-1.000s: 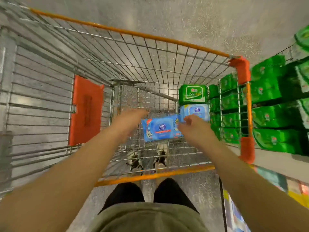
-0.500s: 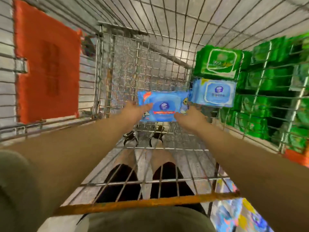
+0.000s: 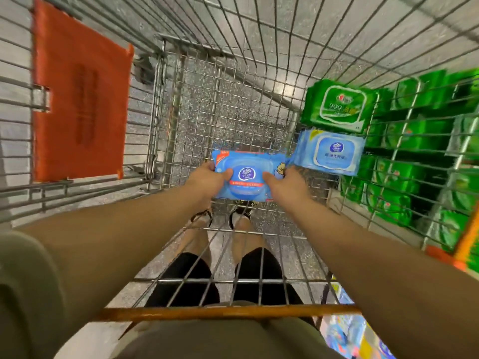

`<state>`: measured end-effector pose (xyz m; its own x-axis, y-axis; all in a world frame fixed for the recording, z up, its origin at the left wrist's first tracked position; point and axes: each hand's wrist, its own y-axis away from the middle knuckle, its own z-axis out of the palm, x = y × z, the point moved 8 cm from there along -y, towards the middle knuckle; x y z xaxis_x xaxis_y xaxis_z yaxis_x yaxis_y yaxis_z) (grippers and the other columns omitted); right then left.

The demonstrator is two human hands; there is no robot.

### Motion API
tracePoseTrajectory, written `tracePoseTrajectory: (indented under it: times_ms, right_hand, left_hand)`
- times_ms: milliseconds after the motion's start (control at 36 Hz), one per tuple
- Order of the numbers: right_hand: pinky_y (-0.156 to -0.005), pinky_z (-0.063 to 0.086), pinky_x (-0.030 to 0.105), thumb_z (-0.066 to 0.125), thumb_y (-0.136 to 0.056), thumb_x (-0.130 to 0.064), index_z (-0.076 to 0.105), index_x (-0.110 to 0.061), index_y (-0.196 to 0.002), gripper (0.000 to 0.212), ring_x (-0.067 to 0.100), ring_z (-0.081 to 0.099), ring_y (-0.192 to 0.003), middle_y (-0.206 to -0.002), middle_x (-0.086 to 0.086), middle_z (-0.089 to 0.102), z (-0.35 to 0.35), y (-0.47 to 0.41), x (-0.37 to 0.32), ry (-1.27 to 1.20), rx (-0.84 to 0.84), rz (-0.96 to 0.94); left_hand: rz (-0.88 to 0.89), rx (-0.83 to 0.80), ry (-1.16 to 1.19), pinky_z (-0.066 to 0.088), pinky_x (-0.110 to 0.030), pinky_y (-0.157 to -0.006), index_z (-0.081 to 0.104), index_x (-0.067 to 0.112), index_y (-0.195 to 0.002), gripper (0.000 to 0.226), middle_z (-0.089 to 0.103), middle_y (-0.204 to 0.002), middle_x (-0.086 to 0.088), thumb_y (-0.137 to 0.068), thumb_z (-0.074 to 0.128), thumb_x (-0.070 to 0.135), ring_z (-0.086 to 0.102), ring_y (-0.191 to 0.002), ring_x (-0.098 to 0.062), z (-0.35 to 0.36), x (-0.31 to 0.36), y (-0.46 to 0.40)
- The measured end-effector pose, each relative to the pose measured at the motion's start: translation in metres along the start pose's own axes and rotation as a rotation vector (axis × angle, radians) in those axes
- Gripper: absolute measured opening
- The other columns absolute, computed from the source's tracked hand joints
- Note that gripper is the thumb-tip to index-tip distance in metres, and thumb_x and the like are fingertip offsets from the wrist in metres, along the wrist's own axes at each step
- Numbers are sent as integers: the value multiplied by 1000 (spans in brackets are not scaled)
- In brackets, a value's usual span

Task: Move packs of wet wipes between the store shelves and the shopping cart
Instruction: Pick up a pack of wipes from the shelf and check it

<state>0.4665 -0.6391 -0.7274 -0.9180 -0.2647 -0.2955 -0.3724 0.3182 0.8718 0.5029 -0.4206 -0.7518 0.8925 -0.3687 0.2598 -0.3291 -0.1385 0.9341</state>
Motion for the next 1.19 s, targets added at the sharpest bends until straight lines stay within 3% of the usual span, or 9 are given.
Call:
tracePoseTrajectory:
  times_ms: [139, 306, 444, 583, 694, 778, 889, 1056, 1194]
  right_hand:
    - [-83, 50, 38, 66, -95, -40, 55, -6, -126, 48, 31, 63, -106, -120, 10, 64, -14, 31, -23, 28, 2, -67]
    - [-86, 50, 40, 69, -92, -37, 62, -9, -118, 39, 32, 64, -107, -118, 11, 69, -51, 77, -76, 31, 64, -186]
    - [-84, 53, 38, 68, -82, -49, 61, -19, -115, 45, 28, 65, -101, -111, 2, 69, -88, 131, -121, -62, 129, -293]
    - [-83, 59, 43, 73, -77, -54, 66, -25, -109, 43, 18, 71, -89, -102, -6, 73, -121, 192, -152, -171, 174, -404]
    - [-79, 60, 41, 83, -67, -58, 63, -24, -118, 64, 20, 72, -87, -102, -5, 74, -140, 248, -164, -114, 215, -438]
    - [-74, 62, 39, 82, -68, -57, 65, -28, -110, 53, 15, 73, -81, -95, -9, 75, -156, 289, -161, -137, 296, -464]
    - [-54, 51, 13, 81, -80, -44, 66, -31, -103, 30, -3, 68, -63, -83, -17, 72, -175, 342, -149, -223, 398, -507]
    - [-49, 46, 13, 81, -81, -46, 57, -30, -79, 29, -6, 61, -56, -64, -17, 63, -203, 408, -111, -282, 625, -451]
    - [-51, 36, 20, 70, -91, -41, 59, -17, -98, 28, 7, 60, -71, -81, -7, 63, -221, 462, -56, -295, 794, -379]
  left_hand:
    - [42, 11, -108, 58, -48, -94, 59, 18, -88, 22, 71, -113, -15, -90, 78, 29, 70, -102, -31, -24, 33, 39]
    - [183, 26, -185, 60, -47, -86, 62, 12, -101, 34, 71, -112, -14, -84, 79, 35, 70, -97, -31, -49, 84, 90]
    - [322, 42, -86, 47, -14, -45, 59, 12, -110, 19, 68, -96, 0, -97, 68, 24, 63, -71, -7, -69, 125, 151]
    - [520, 11, -15, 62, -41, -81, 70, 17, -108, 27, 77, -104, -2, -86, 80, 28, 75, -93, -23, -87, 158, 222]
    - [685, 55, -127, 58, -36, -74, 72, 22, -102, 33, 78, -96, 3, -75, 84, 37, 73, -85, -16, -98, 185, 277]
    - [795, 82, -322, 45, -25, -61, 70, 23, -103, 25, 73, -91, 8, -83, 80, 34, 66, -77, -5, -102, 205, 317]
    - [924, 108, -524, 31, -16, -49, 66, 26, -103, 30, 63, -79, 12, -84, 77, 47, 54, -67, 4, -98, 226, 361]
    - [1151, 47, -717, 30, -14, -50, 62, 31, -96, 29, 58, -76, 14, -84, 74, 54, 54, -67, -4, -65, 236, 424]
    - [1309, -62, -784, 31, -20, -53, 65, 28, -101, 33, 58, -78, 13, -84, 74, 55, 48, -64, -1, -20, 223, 482]
